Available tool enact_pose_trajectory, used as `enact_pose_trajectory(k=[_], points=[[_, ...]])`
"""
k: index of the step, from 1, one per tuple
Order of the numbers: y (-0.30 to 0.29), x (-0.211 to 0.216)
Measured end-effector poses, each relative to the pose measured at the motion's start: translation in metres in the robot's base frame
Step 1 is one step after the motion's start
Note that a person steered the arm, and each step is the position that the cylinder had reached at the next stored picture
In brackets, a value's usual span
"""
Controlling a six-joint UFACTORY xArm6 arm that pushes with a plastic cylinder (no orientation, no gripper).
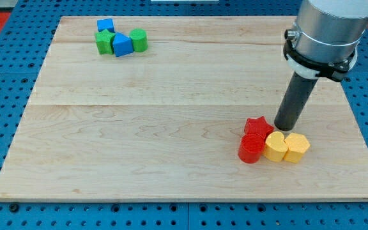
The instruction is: Move your arm towards the top side
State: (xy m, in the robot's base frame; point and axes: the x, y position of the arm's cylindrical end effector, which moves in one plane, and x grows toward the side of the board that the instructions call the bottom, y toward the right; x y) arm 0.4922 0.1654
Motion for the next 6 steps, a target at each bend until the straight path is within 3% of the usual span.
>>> enact_pose_trajectory(k=[4,5,6], points=[[-0.002,-0.013],[-0.003,-0.024],[-0.012,-0.067]])
